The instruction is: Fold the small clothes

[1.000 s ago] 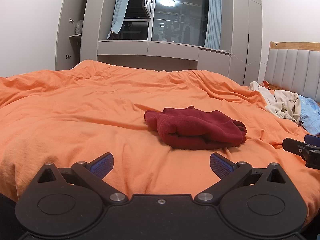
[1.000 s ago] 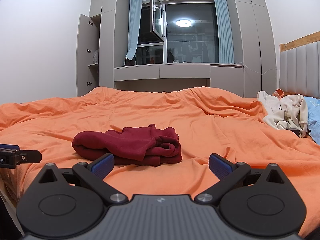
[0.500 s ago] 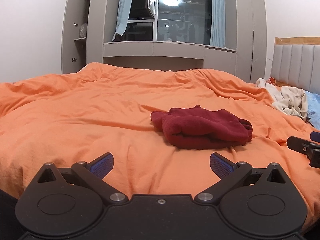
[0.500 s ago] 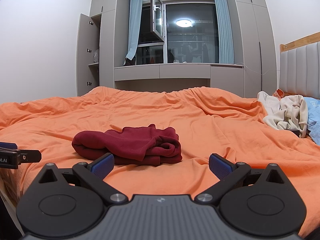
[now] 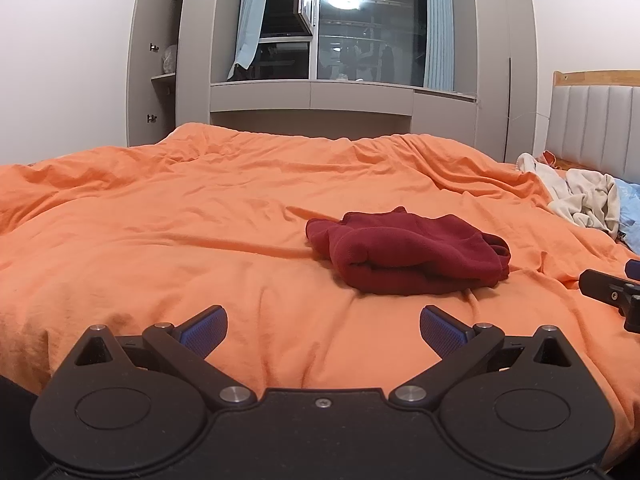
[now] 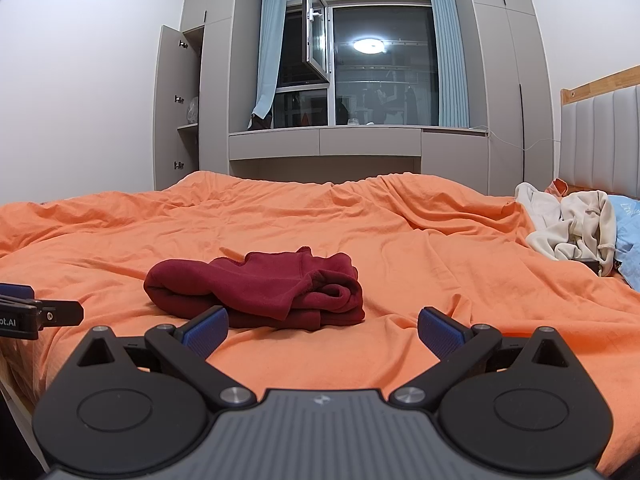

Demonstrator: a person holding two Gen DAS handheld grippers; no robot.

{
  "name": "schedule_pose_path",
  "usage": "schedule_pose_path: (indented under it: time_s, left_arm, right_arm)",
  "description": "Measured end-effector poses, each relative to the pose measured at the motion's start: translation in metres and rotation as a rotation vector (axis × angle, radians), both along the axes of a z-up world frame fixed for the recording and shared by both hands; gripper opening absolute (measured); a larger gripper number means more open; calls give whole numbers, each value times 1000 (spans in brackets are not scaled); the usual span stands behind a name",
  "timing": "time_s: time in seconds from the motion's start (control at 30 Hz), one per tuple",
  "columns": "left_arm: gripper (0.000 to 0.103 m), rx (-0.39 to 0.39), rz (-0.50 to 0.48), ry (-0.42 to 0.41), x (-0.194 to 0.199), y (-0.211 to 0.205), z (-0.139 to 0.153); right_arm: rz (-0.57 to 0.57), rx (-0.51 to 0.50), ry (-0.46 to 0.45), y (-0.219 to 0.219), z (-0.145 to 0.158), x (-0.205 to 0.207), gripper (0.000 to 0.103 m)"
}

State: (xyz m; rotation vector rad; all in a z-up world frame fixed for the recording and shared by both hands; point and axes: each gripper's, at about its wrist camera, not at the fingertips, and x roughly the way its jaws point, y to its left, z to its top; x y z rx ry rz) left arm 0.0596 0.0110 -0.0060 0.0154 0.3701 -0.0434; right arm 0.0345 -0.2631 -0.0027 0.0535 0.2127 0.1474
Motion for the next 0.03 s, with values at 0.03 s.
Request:
schedule_pose_path:
  time_s: [0.03]
  left_arm:
    - [102,2,1,1,0,-1,0]
  right_arm:
    - [0,-2,1,0,0,0,103]
